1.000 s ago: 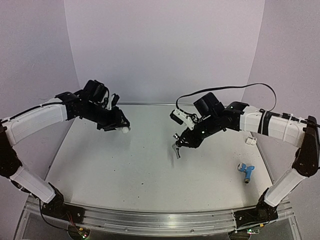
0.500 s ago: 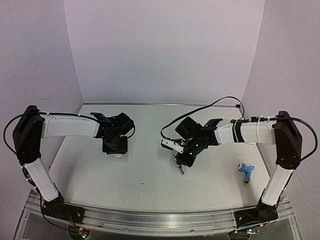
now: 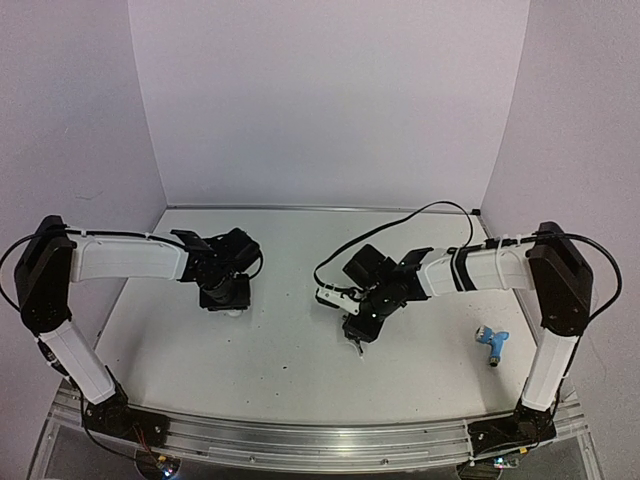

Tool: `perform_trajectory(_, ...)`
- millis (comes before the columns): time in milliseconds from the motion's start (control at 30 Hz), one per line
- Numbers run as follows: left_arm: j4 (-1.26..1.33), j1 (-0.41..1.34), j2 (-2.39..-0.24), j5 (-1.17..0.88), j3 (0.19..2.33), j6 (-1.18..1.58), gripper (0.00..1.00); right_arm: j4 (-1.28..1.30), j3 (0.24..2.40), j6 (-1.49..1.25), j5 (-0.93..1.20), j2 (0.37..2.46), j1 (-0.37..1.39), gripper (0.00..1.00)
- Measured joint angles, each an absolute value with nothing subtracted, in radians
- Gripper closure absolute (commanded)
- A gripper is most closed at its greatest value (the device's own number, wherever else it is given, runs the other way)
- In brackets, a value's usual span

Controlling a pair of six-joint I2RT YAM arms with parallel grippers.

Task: Install the water faucets

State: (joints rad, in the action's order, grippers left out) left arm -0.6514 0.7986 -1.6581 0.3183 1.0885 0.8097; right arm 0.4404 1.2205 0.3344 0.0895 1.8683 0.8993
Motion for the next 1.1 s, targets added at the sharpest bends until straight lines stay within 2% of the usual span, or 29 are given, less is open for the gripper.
perform_trajectory(67, -0.647, 0.799, -1.645, 0.318, 1.088, 0.81, 1.0, 0.431, 1.221, 0.31, 0.089, 1.868, 0.904, 0.26)
perform_trajectory(233, -0.639, 0.799, -1.616, 0.318, 1.072, 0.81, 1.0, 0.405, 1.221, 0.128, 0.07, 1.865, 0.904, 0.02)
perform_trajectory(433, -0.627, 0.799, -1.563, 0.299, 1.056, 0.809, 1.0, 0.361, 1.184, -0.216, 0.061, 1.798, 0.903, 0.02)
perform_trajectory(600, -0.599, 0.798, -1.509, 0.234, 1.049, 0.808, 1.0, 0.155, 0.944, -0.401, 0.048, 1.664, 0.891, 0.03)
perform_trajectory(667, -0.589, 0.797, -1.49, 0.207, 1.049, 0.809, 1.0, 0.07, 0.867, -0.44, 0.033, 1.649, 0.891, 0.06)
perform_trajectory(733, -0.576, 0.793, -1.471, 0.176, 1.047, 0.812, 1.0, -0.018, 0.802, -0.464, 0.023, 1.647, 0.889, 0.16)
perform_trajectory(833, -0.538, 0.781, -1.436, 0.116, 1.028, 0.827, 1.0, -0.128, 0.735, -0.477, 0.024, 1.649, 0.886, 0.25)
perform_trajectory(1100, -0.27, 0.642, -1.267, -0.197, 0.791, 0.973, 1.0, -0.414, 0.674, -0.441, 0.036, 1.664, 0.887, 0.32)
